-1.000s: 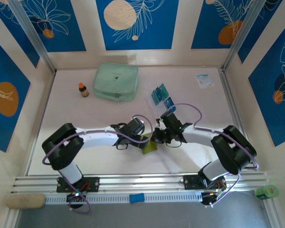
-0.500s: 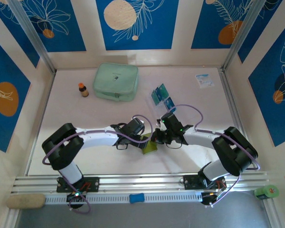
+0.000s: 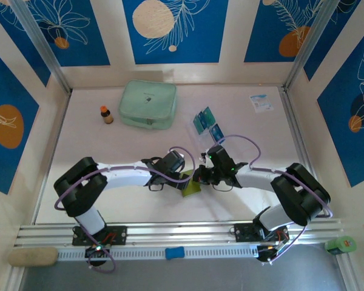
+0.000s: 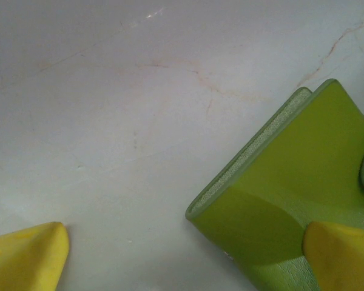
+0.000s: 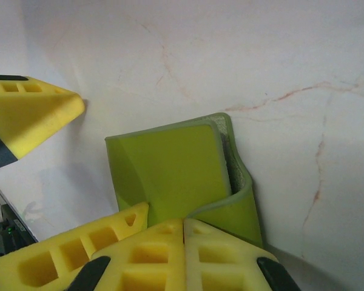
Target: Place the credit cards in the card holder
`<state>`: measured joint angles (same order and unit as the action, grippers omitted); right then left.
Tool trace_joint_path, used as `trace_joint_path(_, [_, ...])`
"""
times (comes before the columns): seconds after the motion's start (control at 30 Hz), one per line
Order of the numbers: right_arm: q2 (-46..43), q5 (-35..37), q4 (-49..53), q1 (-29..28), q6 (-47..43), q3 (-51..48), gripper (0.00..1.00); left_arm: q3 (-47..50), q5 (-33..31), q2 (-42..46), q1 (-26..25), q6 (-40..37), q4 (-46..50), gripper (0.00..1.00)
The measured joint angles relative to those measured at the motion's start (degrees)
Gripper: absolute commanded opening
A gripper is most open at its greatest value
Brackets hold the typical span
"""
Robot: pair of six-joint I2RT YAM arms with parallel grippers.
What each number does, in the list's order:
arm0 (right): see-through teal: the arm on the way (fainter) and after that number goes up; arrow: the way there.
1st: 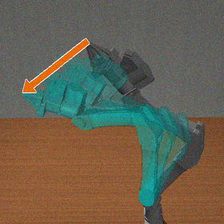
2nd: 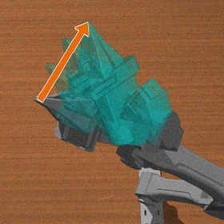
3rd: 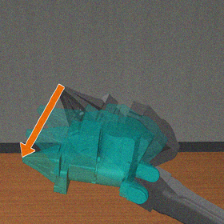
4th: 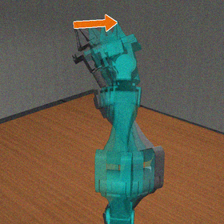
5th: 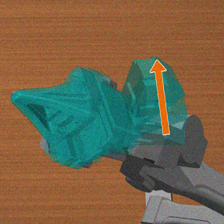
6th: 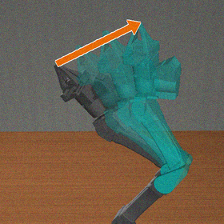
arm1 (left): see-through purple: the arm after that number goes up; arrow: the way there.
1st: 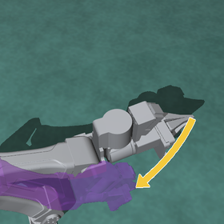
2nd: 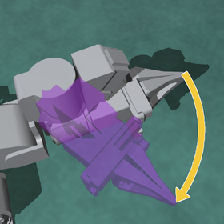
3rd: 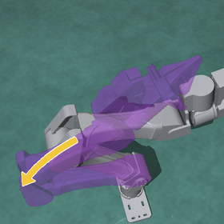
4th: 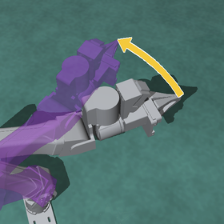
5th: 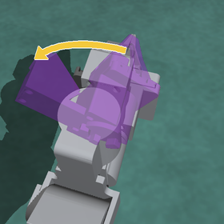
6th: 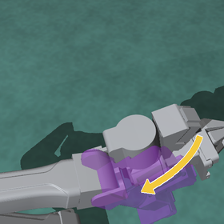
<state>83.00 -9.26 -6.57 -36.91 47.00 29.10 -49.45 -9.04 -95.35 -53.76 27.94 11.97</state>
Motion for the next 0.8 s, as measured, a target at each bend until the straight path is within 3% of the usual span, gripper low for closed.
trace_joint_path(0.63, [-1.1, 4.4, -8.0, -2.5, 2.6, -4.6, 0.00, 0.0, 0.1, -0.1, 0.0, 0.6, -0.2, 1.00])
trace_joint_path(0.8, [-1.0, 4.2, -3.9, -2.7, 2.5, -2.0, 0.17, 0.4, 1.6, 0.0, 1.6, 1.0, -0.9, 1.00])
